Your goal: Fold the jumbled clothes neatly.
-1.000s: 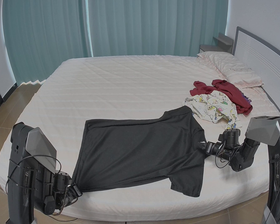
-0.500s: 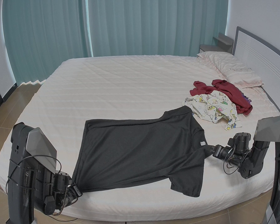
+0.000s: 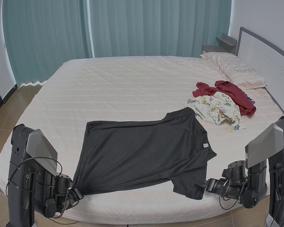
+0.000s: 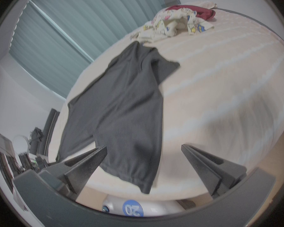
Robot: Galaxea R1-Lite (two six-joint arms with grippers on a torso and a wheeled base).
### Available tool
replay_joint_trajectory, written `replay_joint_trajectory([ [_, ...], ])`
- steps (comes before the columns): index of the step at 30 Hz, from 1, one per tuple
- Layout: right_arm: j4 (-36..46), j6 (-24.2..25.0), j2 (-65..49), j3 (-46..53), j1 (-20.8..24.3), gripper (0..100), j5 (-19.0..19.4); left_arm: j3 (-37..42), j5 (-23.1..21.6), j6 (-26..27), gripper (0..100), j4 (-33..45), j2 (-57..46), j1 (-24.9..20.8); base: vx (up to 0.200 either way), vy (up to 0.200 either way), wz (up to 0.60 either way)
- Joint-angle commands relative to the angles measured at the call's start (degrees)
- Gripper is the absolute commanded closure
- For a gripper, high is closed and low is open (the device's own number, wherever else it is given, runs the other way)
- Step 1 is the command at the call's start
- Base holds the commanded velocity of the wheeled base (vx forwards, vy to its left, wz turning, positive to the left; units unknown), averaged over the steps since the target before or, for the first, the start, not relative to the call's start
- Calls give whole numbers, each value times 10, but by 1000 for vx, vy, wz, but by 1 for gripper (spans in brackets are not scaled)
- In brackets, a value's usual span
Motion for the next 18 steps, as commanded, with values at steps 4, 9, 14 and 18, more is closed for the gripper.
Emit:
replay_joint_trajectory([
  [4, -9, 2, 63, 3, 63, 0, -23, 0, -1, -1, 100, -9, 1, 0, 0, 0, 0],
  [9, -9, 4, 64, -2, 79, 0, -25, 0, -1, -1, 100, -9, 1, 0, 0, 0, 0],
  [14, -9, 8, 61, -18, 76, 0, -25, 0, -1, -1, 100, -9, 1, 0, 0, 0, 0],
  [18, -9, 8, 62, -18, 77, 100, -24, 0, -1, -1, 100, -9, 1, 0, 0, 0, 0],
])
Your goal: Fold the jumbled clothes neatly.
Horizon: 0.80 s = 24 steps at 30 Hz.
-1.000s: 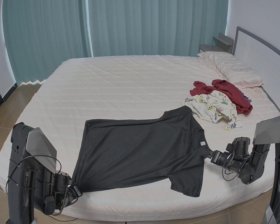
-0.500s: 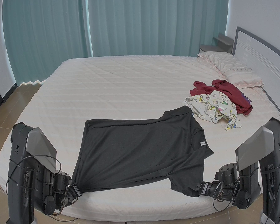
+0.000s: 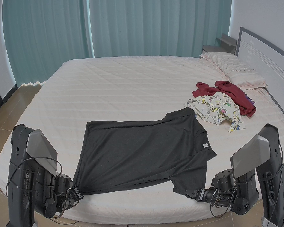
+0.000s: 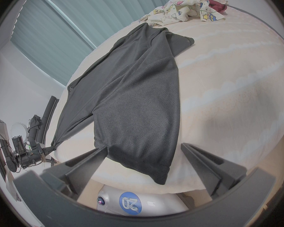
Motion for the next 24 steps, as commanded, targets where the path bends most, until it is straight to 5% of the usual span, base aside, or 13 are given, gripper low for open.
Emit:
replay_joint_trajectory([
  [1, -9, 0, 3, -2, 0, 100, 1, 0, 1, 0, 100, -9, 1, 0, 0, 0, 0],
  [9, -9, 2, -39, 55, -17, 100, 10, -1, 2, 0, 100, -9, 1, -1, 0, 0, 0],
  [13, -8, -6, -95, 110, -72, 100, 76, 0, 2, 1, 100, -9, 1, -1, 0, 0, 0],
  [24, 66, -30, -147, 110, -84, 100, 76, 4, 24, 3, 100, -10, -4, -2, 0, 0, 0],
])
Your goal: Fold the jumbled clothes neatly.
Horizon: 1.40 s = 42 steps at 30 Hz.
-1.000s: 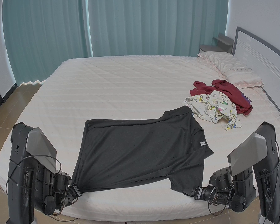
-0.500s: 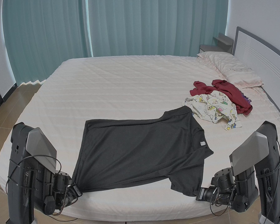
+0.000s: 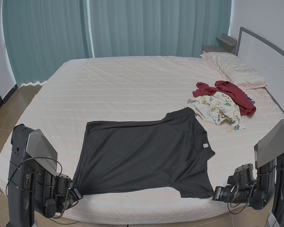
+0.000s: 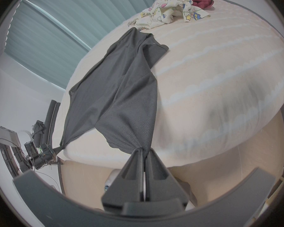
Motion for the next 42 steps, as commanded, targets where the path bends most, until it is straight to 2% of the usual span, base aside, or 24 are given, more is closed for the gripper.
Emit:
replay_joint_trajectory([
  [1, 104, -40, -78, 11, -1, 100, 0, 15, 6, 3, 100, -10, -6, -4, 0, 0, 0],
  [5, 223, -60, -155, 11, -5, 100, 7, 44, 19, 38, 100, -10, -25, -13, 0, 0, 0],
  [6, 230, -61, -160, 11, -5, 100, 7, 45, 21, 40, 100, -10, -26, -13, 0, 0, 0],
  [10, 329, -104, -218, 11, -8, 100, 6, 45, 44, 50, 100, -10, -17, -24, 0, 0, 0],
  [14, 338, -112, -214, 11, -11, 100, 2, 45, 57, 50, 100, -10, -5, -43, 0, 0, 0],
  [22, 382, -115, -219, 11, -5, 100, 5, 46, 85, 74, 100, -3, -42, -37, 0, 0, 0],
  [31, 416, -129, -235, 11, -6, 100, 2, 46, 84, 74, 100, 70, -69, -43, 0, 0, 0],
  [36, 444, -134, -260, 11, -6, 100, 5, 46, 85, 83, 100, 137, -113, -44, 0, 0, 0],
  [38, 461, -135, -268, 11, -6, 100, 6, 46, 81, 87, 100, 223, -166, -52, 0, 0, 0],
  [39, 461, -135, -268, 11, -6, 100, 6, 46, 81, 87, 100, 223, -166, -52, 0, 0, 0],
  [40, 474, -138, -271, 11, -5, 100, 6, 46, 74, 86, 100, 289, -202, -68, 0, 0, 0],
  [42, 481, -143, -277, 11, -5, 100, 6, 46, 73, 86, 100, 312, -214, -77, 0, 0, 0],
])
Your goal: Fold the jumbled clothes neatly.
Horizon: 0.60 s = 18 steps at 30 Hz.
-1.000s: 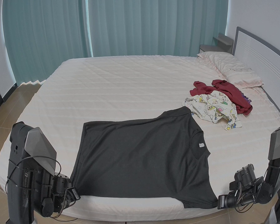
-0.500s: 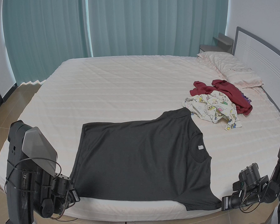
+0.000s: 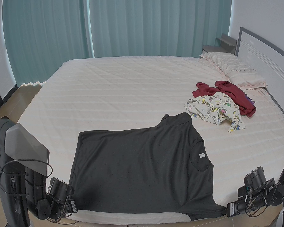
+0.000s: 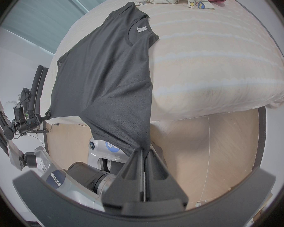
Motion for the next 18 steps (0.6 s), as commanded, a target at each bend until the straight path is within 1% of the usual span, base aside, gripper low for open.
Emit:
replay_joint_trajectory([
  [1, 25, -7, -24, 10, 1, 100, 1, 9, -7, 1, 100, 71, -88, -27, 0, 0, 0],
  [3, 54, -19, -44, 10, 1, 100, 2, 9, -7, 1, 100, 83, -88, -28, 0, 0, 0],
  [7, 84, -36, -72, 10, 1, 100, 5, 9, -8, 1, 100, 119, -91, -29, 0, 0, 0],
  [10, 87, -38, -91, 10, 1, 100, 6, 9, -10, 0, 100, 148, -109, -41, 0, 0, 0],
  [14, 83, -38, -122, 10, 0, 100, 26, 9, -13, -2, 100, 183, -151, -44, 0, 0, 0],
  [18, 79, -38, -139, 8, -1, 100, 30, 7, -23, 0, 100, 177, -165, -41, 0, 0, 0],
])
